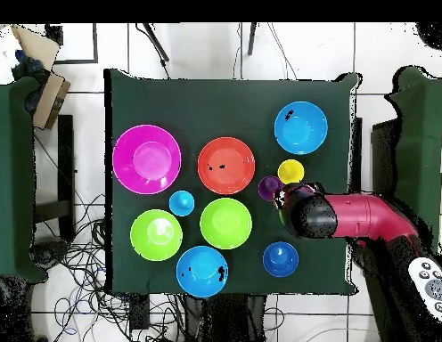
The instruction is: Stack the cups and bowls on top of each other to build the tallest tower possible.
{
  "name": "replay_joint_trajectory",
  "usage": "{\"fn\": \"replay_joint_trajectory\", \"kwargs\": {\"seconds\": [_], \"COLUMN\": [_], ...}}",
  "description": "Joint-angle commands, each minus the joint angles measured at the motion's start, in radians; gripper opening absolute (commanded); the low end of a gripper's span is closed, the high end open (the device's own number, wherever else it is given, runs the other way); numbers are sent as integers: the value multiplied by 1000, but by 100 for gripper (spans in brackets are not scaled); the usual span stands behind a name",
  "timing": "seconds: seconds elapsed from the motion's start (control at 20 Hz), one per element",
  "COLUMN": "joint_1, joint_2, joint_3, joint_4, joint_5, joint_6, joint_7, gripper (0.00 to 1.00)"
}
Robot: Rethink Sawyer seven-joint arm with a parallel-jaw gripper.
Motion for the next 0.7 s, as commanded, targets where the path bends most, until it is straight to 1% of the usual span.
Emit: {"fn": "replay_joint_trajectory", "kwargs": {"seconds": [0.05,0.3,0.45,0.7], "joint_1": [60,66,61,57], "joint_2": [-30,-19,-12,-4], "joint_3": [-25,-35,-38,-40], "joint_4": [48,44,53,56], "joint_5": [20,20,27,29], "joint_6": [124,113,87,78], "joint_7": [22,28,44,46], "gripper": [100,100,100,100]}}
